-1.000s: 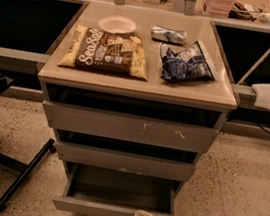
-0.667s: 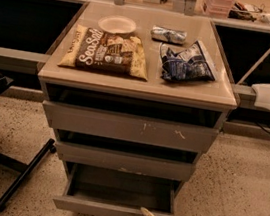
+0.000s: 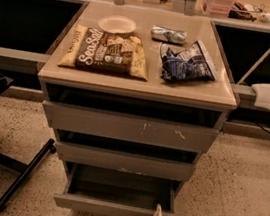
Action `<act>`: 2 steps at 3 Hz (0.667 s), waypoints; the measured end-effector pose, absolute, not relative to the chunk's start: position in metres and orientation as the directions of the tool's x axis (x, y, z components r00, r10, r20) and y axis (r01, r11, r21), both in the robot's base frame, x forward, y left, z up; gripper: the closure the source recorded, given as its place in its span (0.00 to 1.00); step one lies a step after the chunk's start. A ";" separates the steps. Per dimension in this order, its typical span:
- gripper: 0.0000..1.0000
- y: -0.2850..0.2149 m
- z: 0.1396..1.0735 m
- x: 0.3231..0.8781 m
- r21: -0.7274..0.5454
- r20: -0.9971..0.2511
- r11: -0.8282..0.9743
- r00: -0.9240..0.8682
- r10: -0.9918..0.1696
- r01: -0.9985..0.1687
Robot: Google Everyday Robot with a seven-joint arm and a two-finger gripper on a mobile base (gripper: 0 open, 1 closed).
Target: Open bottom drawer
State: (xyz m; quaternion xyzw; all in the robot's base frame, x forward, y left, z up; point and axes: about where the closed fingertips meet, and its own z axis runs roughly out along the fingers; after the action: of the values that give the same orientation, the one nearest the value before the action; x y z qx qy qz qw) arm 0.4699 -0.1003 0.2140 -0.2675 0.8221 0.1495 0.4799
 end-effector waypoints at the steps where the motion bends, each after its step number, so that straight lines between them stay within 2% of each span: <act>1: 0.00 -0.100 0.212 0.477 -0.042 -0.840 0.792 -0.407 -0.358 -0.609; 2: 0.00 -0.106 0.211 0.498 -0.106 -0.765 0.738 -0.419 -0.489 -0.667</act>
Offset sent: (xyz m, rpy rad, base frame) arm 0.0618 0.0162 -0.0018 -0.3432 0.1610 0.2488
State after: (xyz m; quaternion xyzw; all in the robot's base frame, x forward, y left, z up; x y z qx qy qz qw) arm 0.4980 -0.1059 0.2114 -0.3459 0.8354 0.1076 0.4134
